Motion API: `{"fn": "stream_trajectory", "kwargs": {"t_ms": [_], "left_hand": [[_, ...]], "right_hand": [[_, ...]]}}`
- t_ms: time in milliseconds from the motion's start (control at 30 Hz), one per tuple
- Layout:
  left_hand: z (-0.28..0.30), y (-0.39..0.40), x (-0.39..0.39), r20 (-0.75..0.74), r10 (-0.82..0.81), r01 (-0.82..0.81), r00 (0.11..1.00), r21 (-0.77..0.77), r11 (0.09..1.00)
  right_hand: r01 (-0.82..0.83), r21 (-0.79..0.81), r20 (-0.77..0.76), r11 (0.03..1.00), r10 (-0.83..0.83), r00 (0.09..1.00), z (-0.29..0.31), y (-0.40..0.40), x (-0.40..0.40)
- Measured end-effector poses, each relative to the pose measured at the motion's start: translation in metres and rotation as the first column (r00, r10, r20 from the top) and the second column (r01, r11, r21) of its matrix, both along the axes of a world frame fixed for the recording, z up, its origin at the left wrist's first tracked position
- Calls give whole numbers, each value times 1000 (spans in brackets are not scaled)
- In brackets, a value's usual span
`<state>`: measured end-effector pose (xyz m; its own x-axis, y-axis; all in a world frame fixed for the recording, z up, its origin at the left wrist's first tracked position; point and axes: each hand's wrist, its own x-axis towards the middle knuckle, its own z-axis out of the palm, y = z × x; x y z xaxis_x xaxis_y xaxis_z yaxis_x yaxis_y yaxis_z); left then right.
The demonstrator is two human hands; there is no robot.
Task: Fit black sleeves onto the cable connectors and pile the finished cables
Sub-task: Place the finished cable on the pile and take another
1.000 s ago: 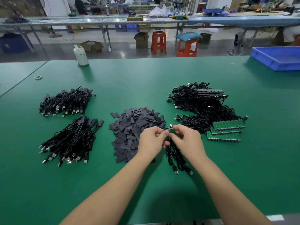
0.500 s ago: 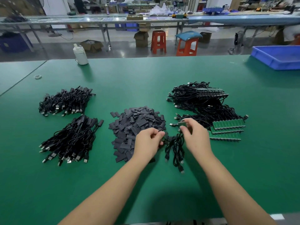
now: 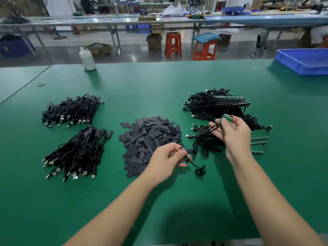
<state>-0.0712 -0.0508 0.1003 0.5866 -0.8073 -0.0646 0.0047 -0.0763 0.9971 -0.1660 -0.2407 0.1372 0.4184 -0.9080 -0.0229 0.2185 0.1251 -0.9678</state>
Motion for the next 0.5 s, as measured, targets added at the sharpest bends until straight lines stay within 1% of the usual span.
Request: {"fn": "stream_trajectory", "kwargs": {"t_ms": [67, 133, 200, 233, 300, 333, 400, 500], "left_hand": [[1, -1, -4, -15, -22, 22, 1000, -4, 1000], [2, -3, -8, 4, -27, 27, 1000, 20, 999], [2, -4, -12, 54, -38, 35, 998, 48, 998], [3, -3, -12, 105, -38, 30, 994, 70, 997], [6, -1, -11, 211, -29, 6, 977, 108, 994], [9, 1, -10, 222, -24, 0, 975, 109, 994], [13, 4, -7, 177, -24, 8, 984, 87, 996], [18, 7, -5, 160, -37, 27, 986, 63, 998]], "right_hand": [[-21, 73, 98, 997, 14, 995, 10, -2, 0], [-48, 93, 167, 994, 32, 985, 18, -4, 1], [-26, 44, 166, 999, 18, 986, 23, -5, 3], [-3, 1, 143, 1000, 2, 990, 25, -6, 4], [32, -100, 58, 995, -26, 998, 24, -10, 5], [34, -161, -12, 986, -37, 999, 22, -14, 5], [0, -288, -201, 958, -60, 978, 13, -22, 7], [-134, -409, -455, 903, -74, 888, -3, -32, 10]]}}
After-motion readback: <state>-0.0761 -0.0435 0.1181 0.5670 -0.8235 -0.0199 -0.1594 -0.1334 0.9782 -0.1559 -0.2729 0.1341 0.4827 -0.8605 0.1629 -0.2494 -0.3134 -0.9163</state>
